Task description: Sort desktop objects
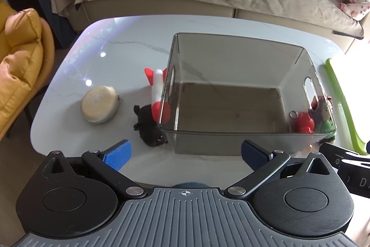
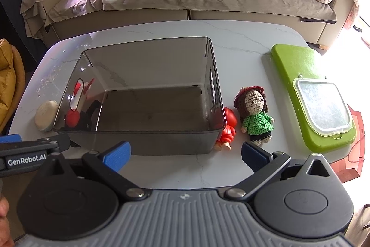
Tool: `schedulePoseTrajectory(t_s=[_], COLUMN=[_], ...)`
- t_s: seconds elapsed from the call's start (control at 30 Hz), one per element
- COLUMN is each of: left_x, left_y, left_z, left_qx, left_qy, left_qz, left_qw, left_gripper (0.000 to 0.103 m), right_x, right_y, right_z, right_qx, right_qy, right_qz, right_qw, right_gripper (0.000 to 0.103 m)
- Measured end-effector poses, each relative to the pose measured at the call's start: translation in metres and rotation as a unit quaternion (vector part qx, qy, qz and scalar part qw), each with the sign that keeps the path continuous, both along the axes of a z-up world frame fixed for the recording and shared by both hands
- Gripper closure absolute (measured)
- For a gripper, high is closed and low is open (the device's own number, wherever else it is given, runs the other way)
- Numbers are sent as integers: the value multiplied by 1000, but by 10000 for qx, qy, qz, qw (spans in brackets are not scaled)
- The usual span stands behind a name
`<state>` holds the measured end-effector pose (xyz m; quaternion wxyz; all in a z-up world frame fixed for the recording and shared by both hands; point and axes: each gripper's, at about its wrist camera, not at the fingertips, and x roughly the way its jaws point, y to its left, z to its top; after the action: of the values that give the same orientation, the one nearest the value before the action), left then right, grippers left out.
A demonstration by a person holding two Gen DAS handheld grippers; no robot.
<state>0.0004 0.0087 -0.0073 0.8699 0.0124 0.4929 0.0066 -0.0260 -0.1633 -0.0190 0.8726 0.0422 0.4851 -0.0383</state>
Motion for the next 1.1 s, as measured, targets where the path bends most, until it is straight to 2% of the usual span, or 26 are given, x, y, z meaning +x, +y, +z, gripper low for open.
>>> schedulePoseTrajectory(t_s=[1.1], left_x=[2], left_y=[-1], left_z=[6], left_qx=[70], left_qy=[-144], left_qz=[28], left_qw=[9999], left_gripper=[0], right_x=[7], right_y=[-8], right_z=[8], right_qx=[13], right_qy=[16], right_qz=[-20], right_qw=[10000], right_gripper=[0])
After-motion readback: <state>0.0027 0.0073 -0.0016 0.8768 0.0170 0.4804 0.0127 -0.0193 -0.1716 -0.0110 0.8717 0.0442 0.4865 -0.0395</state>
